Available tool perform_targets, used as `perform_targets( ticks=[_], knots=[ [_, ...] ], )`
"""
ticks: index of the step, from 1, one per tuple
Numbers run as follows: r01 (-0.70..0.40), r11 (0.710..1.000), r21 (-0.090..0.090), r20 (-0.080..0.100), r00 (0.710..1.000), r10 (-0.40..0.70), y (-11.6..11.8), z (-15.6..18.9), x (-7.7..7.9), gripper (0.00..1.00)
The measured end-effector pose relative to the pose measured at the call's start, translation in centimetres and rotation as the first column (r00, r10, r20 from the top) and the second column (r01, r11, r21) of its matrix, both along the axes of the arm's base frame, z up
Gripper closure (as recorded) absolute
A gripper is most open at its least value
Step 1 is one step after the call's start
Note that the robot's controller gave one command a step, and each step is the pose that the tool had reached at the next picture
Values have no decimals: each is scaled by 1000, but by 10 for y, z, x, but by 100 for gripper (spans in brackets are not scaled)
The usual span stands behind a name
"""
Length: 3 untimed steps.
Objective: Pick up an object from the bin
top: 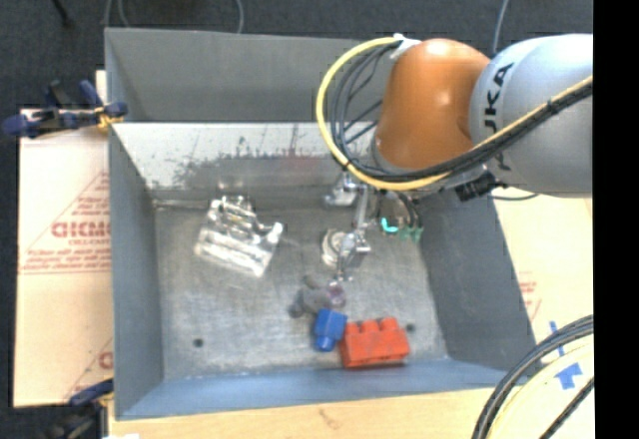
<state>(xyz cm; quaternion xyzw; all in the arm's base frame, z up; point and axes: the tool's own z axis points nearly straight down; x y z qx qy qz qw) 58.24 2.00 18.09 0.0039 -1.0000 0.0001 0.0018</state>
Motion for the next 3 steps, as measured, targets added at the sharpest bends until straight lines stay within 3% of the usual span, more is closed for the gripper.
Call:
perform_targets(
  ticks=[1,2,3],
  knots=[
    [-162,987,-1,12,987,162,-6,-94,-25,0],
    [-88,996,4,11,996,88,-6,-107,-25,0],
    [-90,996,3,9,996,90,-5,-105,-23,0]
  ],
)
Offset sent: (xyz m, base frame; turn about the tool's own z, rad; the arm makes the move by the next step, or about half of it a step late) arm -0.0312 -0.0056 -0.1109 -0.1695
